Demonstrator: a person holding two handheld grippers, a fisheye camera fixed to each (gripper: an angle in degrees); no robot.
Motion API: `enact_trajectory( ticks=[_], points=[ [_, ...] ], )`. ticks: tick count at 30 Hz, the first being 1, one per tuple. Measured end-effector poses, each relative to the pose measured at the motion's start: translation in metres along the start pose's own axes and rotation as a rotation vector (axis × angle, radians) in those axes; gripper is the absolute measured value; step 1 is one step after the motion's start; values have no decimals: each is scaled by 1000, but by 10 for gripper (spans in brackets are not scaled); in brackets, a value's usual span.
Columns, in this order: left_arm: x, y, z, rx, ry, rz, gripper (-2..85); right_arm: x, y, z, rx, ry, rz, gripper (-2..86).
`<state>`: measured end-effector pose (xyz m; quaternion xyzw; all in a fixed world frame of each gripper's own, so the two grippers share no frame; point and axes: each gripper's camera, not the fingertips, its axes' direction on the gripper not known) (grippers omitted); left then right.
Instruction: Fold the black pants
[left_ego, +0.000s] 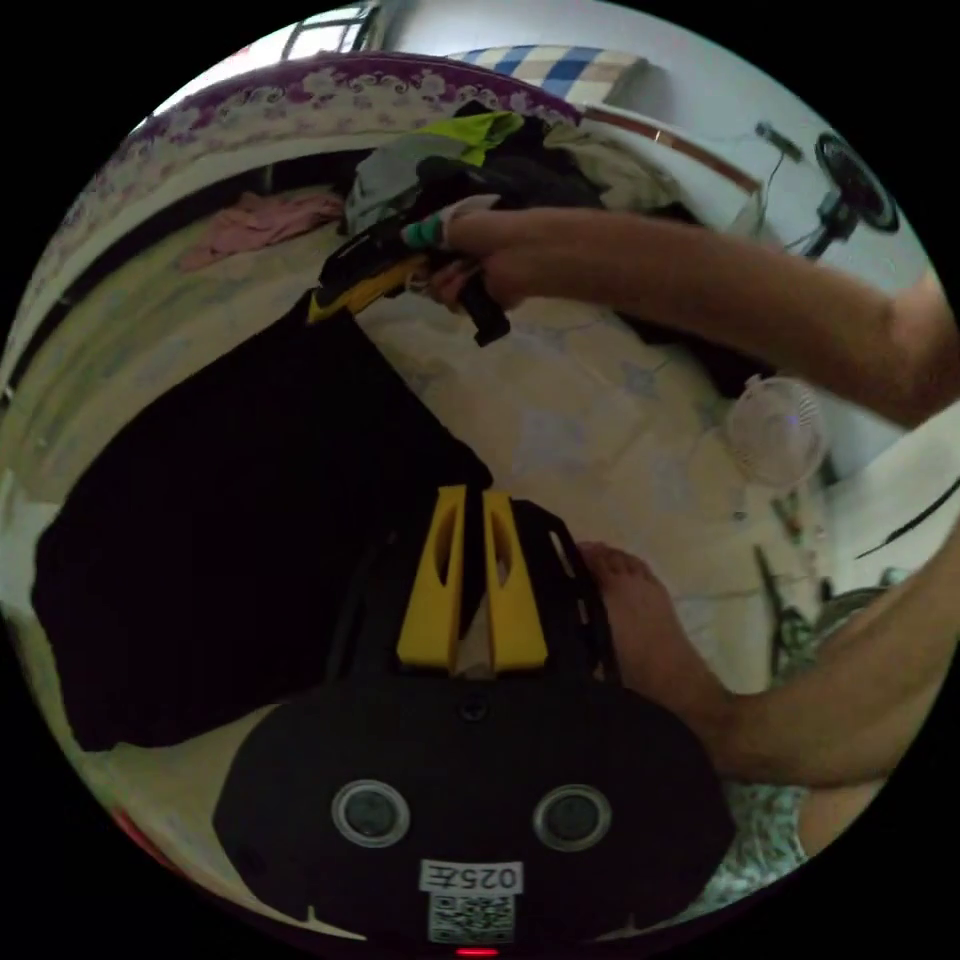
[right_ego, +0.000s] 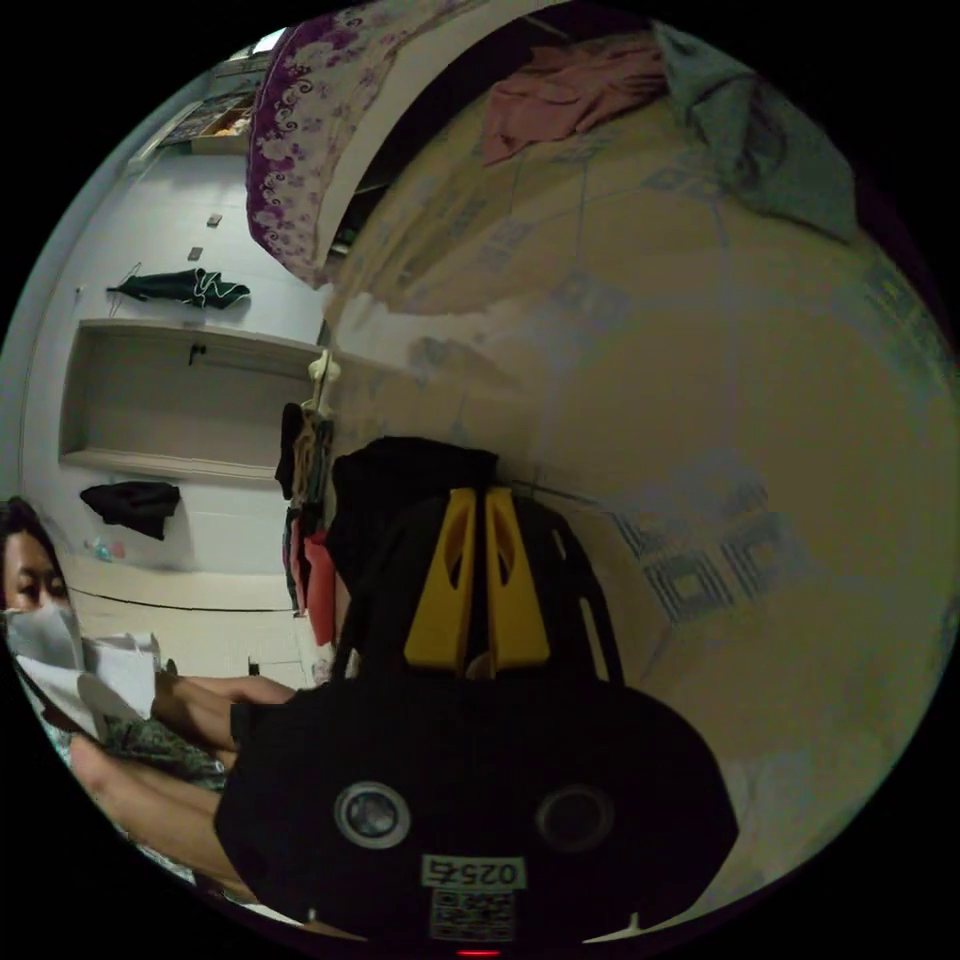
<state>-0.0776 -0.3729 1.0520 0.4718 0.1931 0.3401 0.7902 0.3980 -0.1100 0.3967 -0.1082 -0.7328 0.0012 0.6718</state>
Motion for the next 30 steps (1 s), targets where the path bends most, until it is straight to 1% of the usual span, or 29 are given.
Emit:
enact_trajectory(
  ticks=[1, 2, 3, 4, 5, 7, 9, 10, 12, 14, 15, 16, 17, 18, 19, 20, 22, 23, 24, 26, 27, 30],
  points=[
    [-7, -5, -20, 20, 117, -18, -11, 12, 5, -12, 24, -78, 25, -7],
    [-13, -11, -41, 42, 223, -28, -11, 26, 10, -23, 48, -220, 54, -7],
    [-16, -14, -53, 54, 267, -33, -11, 32, 12, -28, 60, -300, 63, -8],
    [-22, -18, -79, 97, 338, -42, -12, 40, 15, -35, 89, -426, 78, -8],
    [-28, -20, -108, 150, 389, -45, -12, 43, 17, -40, 125, -501, 79, -8],
    [-42, -15, -157, 233, 426, -84, -11, 35, 14, -35, 133, -579, 43, -7],
    [-62, -2, -203, 288, 429, -156, -11, 19, 4, -15, 102, -625, -2, -7],
    [-77, 12, -233, 323, 407, -225, -11, 7, -4, 5, 76, -650, -33, -7],
    [-102, 38, -275, 377, 333, -358, -11, -9, -19, 45, 40, -686, -55, -5],
    [-136, 79, -320, 449, 233, -557, -11, -22, -42, 112, -14, -710, -55, 1],
    [-145, 90, -330, 462, 210, -616, -10, -24, -47, 131, -26, -712, -52, 4],
    [-160, 109, -346, 499, 189, -711, -9, -25, -58, 167, -31, -691, -69, 15],
    [-172, 124, -358, 525, 159, -762, -4, -23, -68, 204, -49, -633, -83, 32],
    [-177, 131, -362, 519, 124, -783, -2, -22, -73, 221, -69, -602, -105, 47],
    [-187, 143, -365, 463, 29, -839, 11, -18, -83, 255, -151, -507, -149, 77],
    [-198, 156, -366, 382, -52, -939, 21, -11, -87, 277, -187, -434, -171, 91],
    [-208, 176, -375, 303, -109, -1066, 27, 1, -82, 286, -164, -437, -194, 104],
    [-209, 189, -391, 314, -150, -1150, 28, 10, -76, 283, -128, -421, -208, 112],
    [-207, 193, -402, 341, -156, -1167, 29, 16, -72, 280, -103, -402, -212, 118],
    [-202, 198, -450, 452, -162, -1152, 39, 44, -53, 267, -28, -324, -190, 137],
    [-202, 195, -461, 463, -155, -1132, 43, 52, -47, 265, -13, -309, -177, 145],
    [-218, 165, -499, 434, -25, -1013, 71, 96, -10, 272, 4, -230, -68, 167]
  ],
)
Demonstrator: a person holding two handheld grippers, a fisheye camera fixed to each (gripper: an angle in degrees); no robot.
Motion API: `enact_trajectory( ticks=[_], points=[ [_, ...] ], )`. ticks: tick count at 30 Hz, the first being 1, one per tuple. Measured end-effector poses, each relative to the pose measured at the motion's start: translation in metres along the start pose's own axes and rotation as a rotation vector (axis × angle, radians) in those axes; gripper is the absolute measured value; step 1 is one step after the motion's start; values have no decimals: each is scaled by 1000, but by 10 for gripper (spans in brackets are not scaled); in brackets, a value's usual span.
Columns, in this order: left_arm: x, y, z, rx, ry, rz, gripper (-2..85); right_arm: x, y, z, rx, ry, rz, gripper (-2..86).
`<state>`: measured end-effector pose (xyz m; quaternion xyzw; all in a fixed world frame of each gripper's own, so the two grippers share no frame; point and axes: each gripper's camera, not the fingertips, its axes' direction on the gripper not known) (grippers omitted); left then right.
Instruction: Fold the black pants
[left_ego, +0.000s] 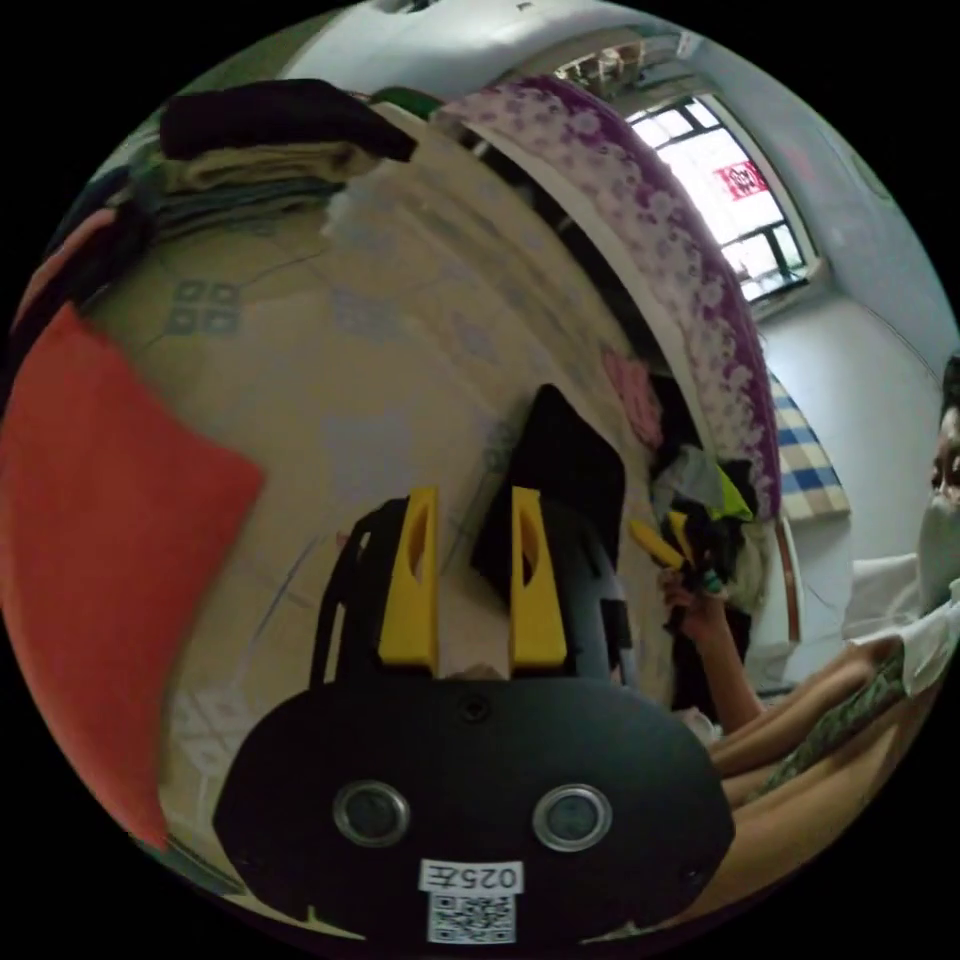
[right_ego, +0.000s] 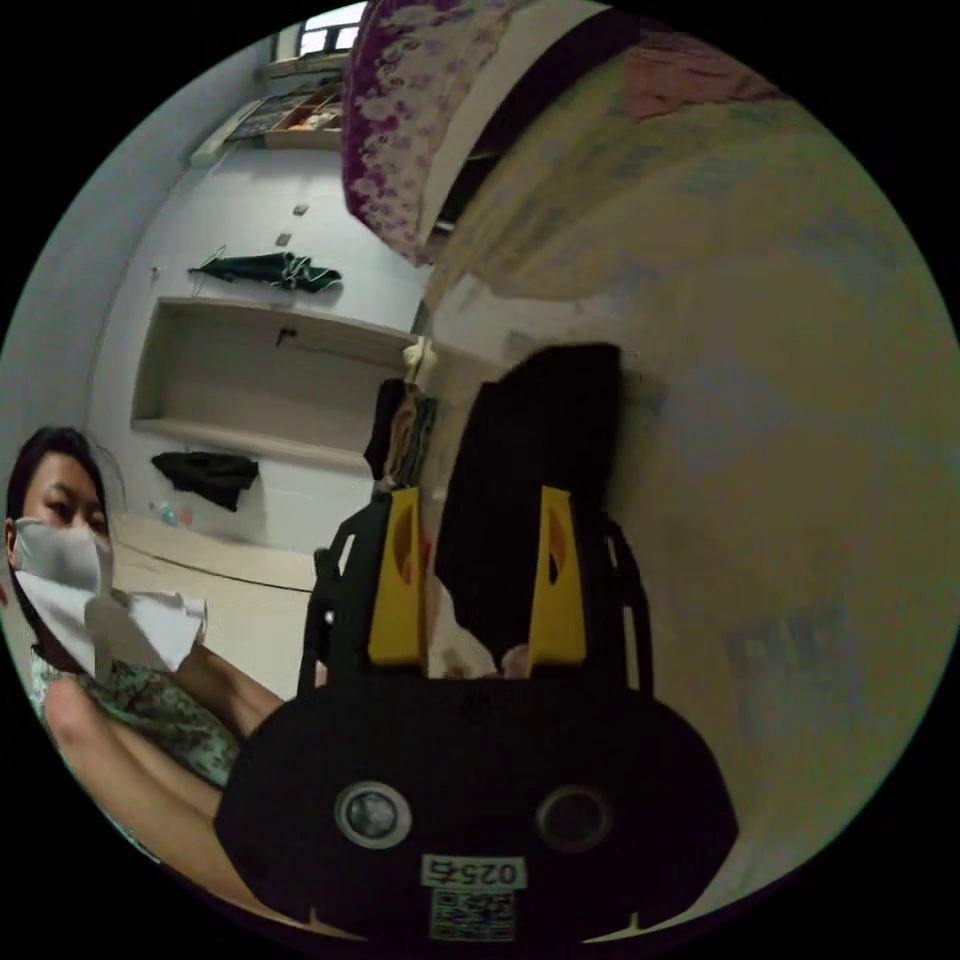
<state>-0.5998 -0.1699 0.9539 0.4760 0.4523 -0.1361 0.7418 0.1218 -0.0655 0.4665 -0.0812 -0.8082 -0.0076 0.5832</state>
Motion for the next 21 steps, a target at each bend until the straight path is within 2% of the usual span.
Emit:
enact_trajectory(
  ticks=[4, 8, 12, 16, 18, 21],
  points=[
    [33, -68, 8, -244, -13, 175, 112, 56, 51, 39, -64, 28, 154, 177],
    [53, -117, 10, -494, 25, 261, 126, 99, 51, 98, -29, -73, 192, 157],
    [74, -143, -8, -575, 86, 310, 121, 120, 23, 161, -74, -106, 184, 150],
    [93, -165, -41, -612, 22, 325, 75, 147, -7, 234, -173, -55, 144, 84],
    [90, -172, -59, -606, 65, 279, 45, 159, -18, 260, -219, -42, 138, 67],
    [68, -169, -92, -586, 195, 39, 8, 184, -36, 296, -298, -137, 170, 16]
  ],
)
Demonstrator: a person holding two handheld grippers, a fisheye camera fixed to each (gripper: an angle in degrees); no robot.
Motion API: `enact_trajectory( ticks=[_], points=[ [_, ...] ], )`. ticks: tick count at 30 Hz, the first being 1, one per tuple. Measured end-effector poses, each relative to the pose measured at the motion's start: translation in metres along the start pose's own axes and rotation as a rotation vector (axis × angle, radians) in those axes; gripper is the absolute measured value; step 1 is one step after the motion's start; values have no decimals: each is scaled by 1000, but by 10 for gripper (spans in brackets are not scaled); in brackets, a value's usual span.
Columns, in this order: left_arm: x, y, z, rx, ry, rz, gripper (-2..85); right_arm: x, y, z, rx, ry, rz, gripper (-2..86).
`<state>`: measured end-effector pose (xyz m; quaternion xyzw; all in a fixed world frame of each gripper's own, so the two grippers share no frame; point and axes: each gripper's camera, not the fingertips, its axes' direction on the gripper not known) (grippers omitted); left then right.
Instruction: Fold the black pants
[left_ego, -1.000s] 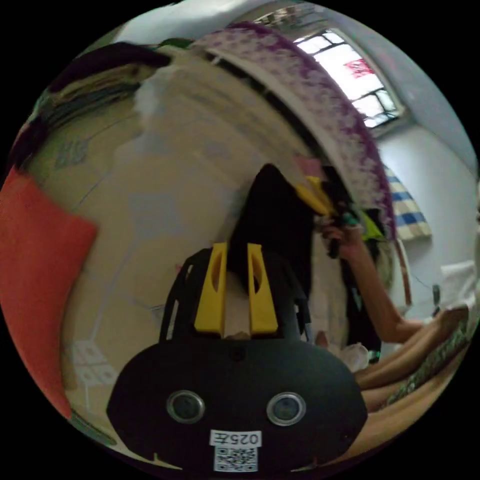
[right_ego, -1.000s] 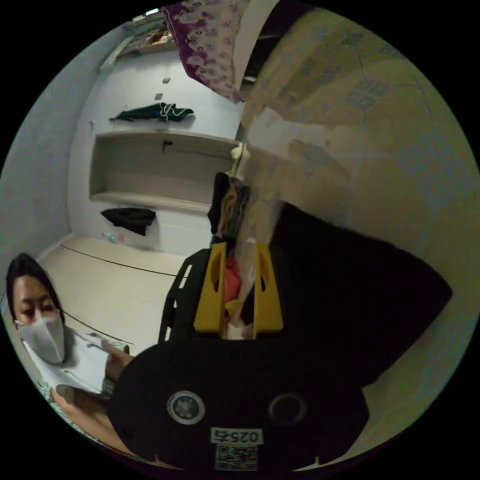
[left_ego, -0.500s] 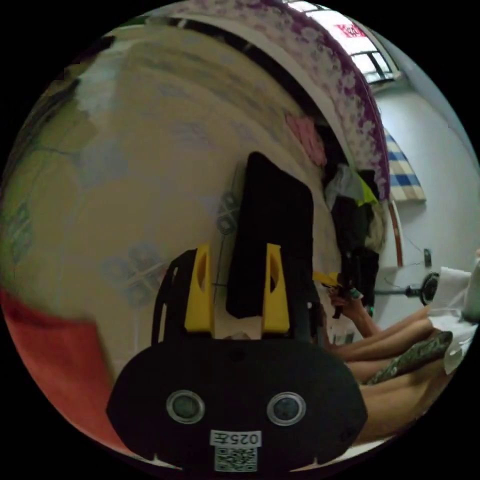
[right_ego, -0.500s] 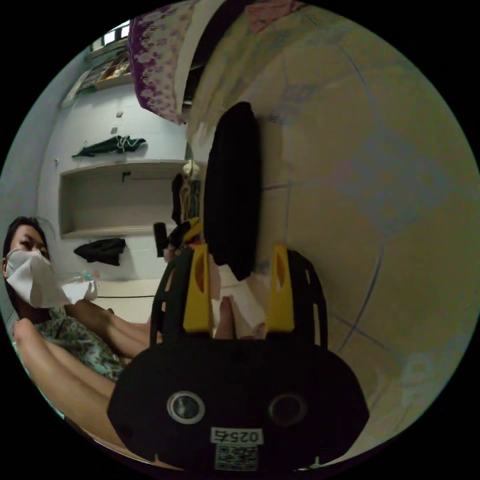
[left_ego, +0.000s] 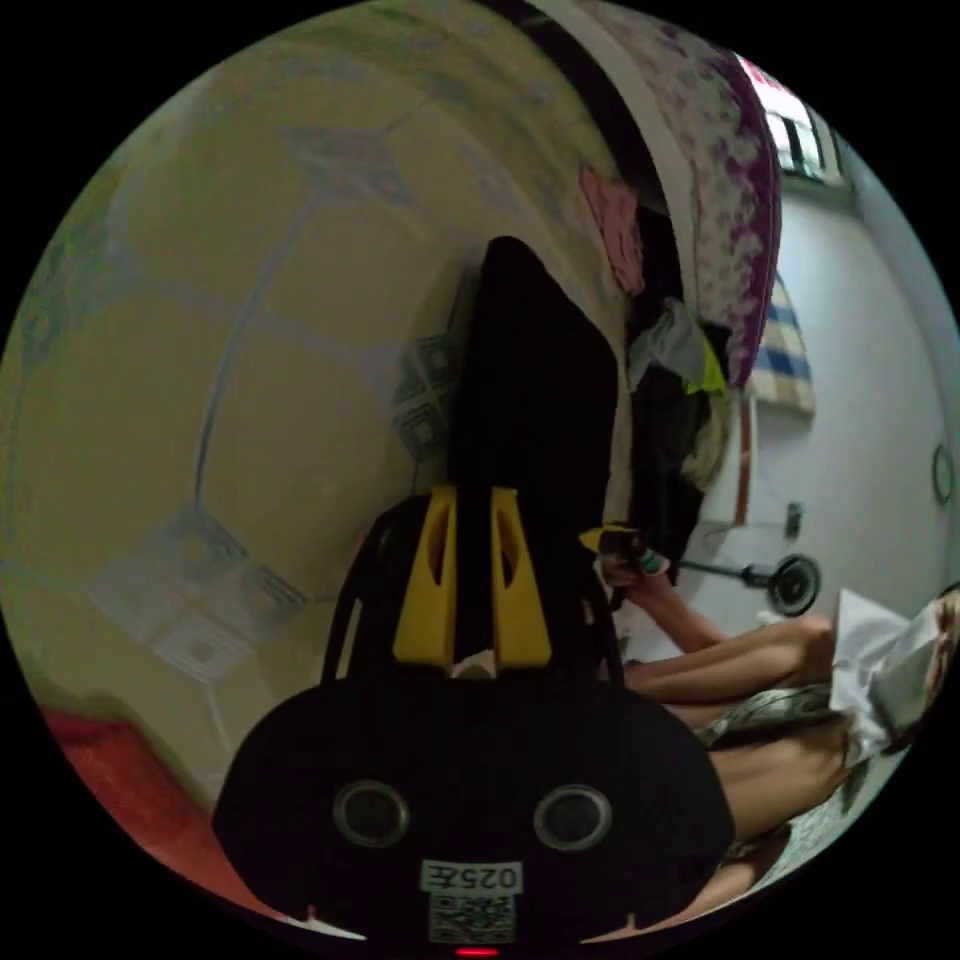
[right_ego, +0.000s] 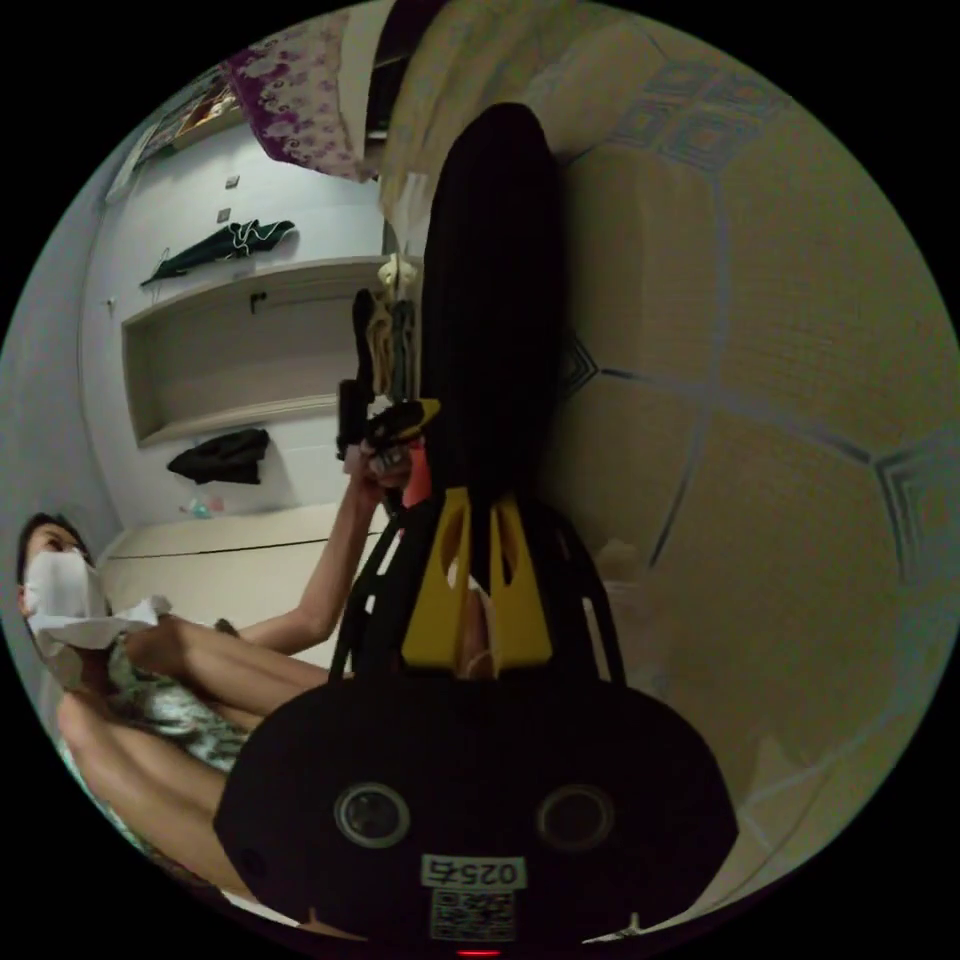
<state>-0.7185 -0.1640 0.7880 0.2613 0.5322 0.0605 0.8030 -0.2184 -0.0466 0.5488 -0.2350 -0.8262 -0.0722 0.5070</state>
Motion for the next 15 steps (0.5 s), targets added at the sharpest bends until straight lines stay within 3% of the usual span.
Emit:
enact_trajectory(
  ticks=[9, 11, 15],
  points=[
    [14, 169, -60, 190, 397, -350, -11, 27, -93, 113, -372, -225, 236, -2],
    [27, 192, -104, 298, 506, -357, -11, -7, -145, 165, -452, -211, 219, -3],
    [60, 194, -229, 546, 456, -237, -12, -93, -258, 270, -567, -143, 17, -5]
  ],
)
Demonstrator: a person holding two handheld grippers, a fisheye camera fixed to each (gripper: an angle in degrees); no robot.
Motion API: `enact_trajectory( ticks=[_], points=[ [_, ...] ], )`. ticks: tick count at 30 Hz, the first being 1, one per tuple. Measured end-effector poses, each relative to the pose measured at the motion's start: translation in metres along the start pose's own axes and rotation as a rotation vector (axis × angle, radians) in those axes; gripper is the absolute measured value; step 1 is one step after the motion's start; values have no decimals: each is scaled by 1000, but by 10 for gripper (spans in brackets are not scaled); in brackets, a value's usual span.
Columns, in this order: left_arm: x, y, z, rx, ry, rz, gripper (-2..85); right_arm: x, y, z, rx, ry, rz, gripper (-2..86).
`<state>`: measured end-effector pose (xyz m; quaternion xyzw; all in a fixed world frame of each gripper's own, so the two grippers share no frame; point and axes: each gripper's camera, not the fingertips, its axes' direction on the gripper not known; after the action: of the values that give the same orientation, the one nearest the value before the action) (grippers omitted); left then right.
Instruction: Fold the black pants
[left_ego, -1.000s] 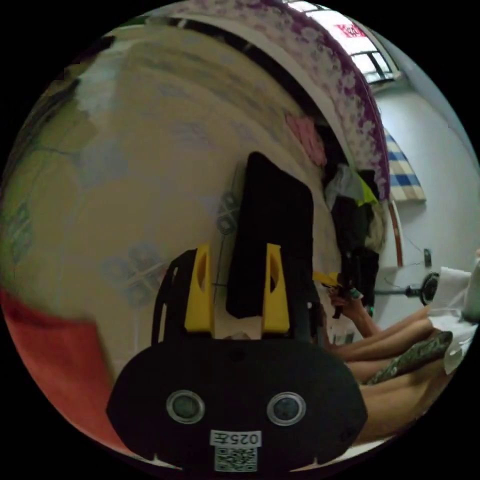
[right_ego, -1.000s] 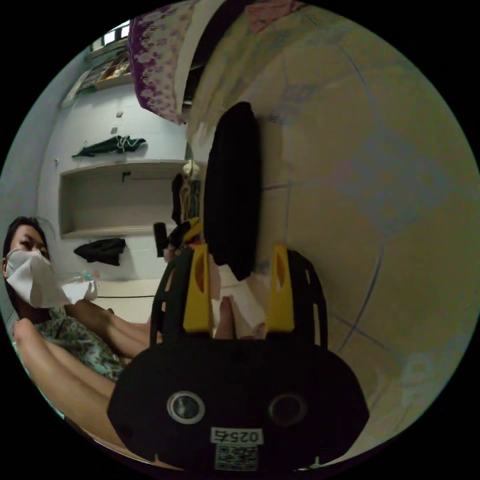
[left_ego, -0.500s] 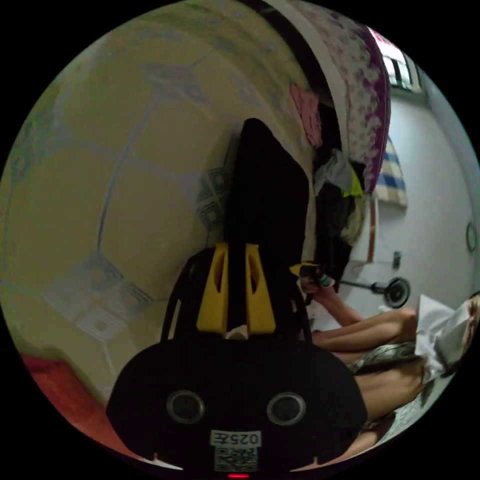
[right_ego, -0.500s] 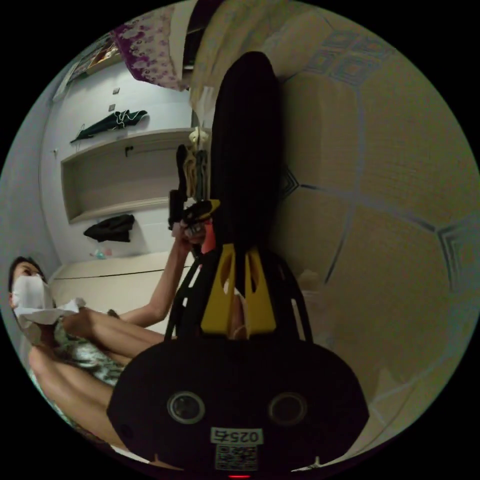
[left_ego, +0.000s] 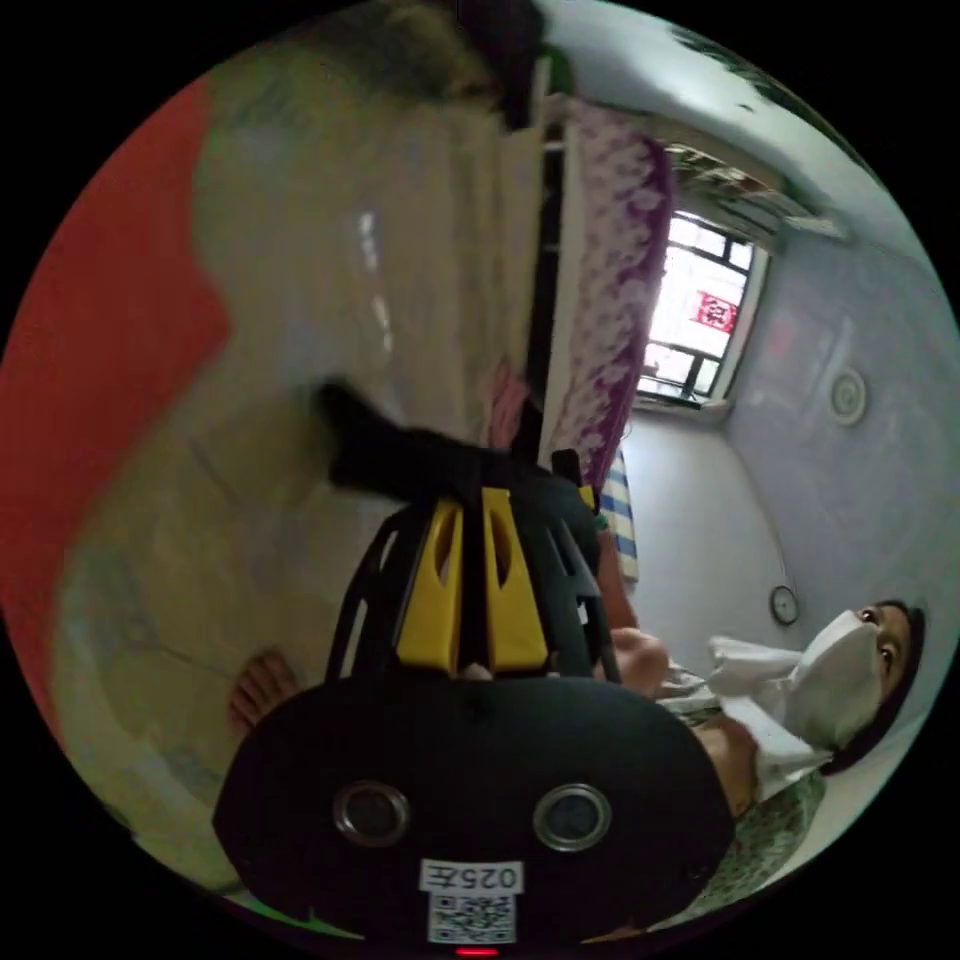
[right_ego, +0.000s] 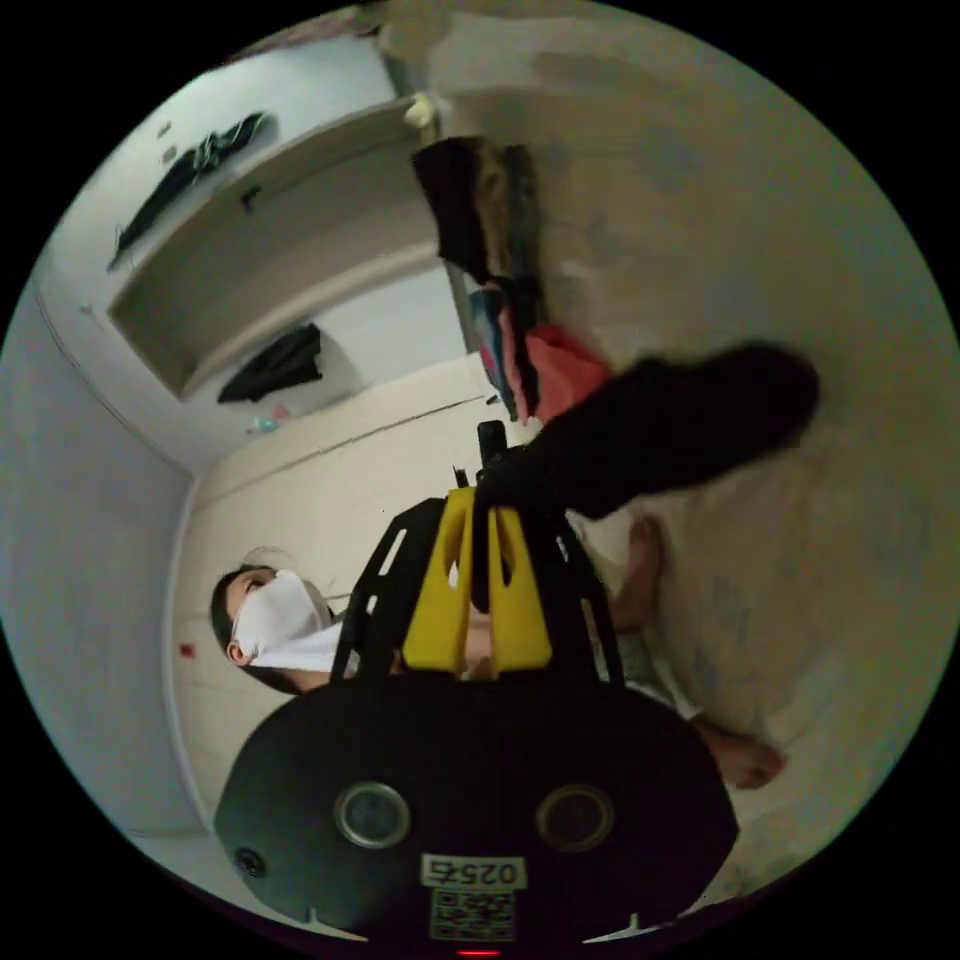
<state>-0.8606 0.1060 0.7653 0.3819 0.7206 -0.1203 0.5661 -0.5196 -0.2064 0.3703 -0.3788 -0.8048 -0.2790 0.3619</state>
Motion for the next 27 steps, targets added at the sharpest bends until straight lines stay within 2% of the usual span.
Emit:
enact_trajectory(
  ticks=[2, 6, 8, 11, 15, 17, 20, 23, 25, 27],
  points=[
    [76, -39, -68, 161, -112, 162, -12, -63, -111, 43, -68, 55, -147, -5],
    [182, -79, -172, 408, -194, 327, -11, -157, -261, 114, -173, 133, -396, -5],
    [238, -90, -224, 576, -250, 404, -11, -197, -340, 157, -225, 276, -530, -3],
    [258, -115, -257, 665, -246, 359, -11, -190, -445, 196, -229, 325, -490, -2],
    [224, -152, -257, 638, -204, 170, -12, -128, -565, 224, -199, 376, -319, -1],
    [176, -185, -240, 567, -231, -40, -13, -72, -623, 235, -133, 516, -198, -1],
    [129, -210, -222, 486, -238, -201, -13, -16, -669, 248, -41, 560, -97, -2],
    [132, -205, -233, 504, -131, -177, -13, 7, -699, 254, -7, 382, -83, -3],
    [150, -204, -237, 493, -215, -132, -13, 3, -713, 265, -39, 375, -113, -3],
    [169, -203, -236, 495, -291, -105, -13, -8, -723, 276, -77, 464, -167, -3]
  ],
)
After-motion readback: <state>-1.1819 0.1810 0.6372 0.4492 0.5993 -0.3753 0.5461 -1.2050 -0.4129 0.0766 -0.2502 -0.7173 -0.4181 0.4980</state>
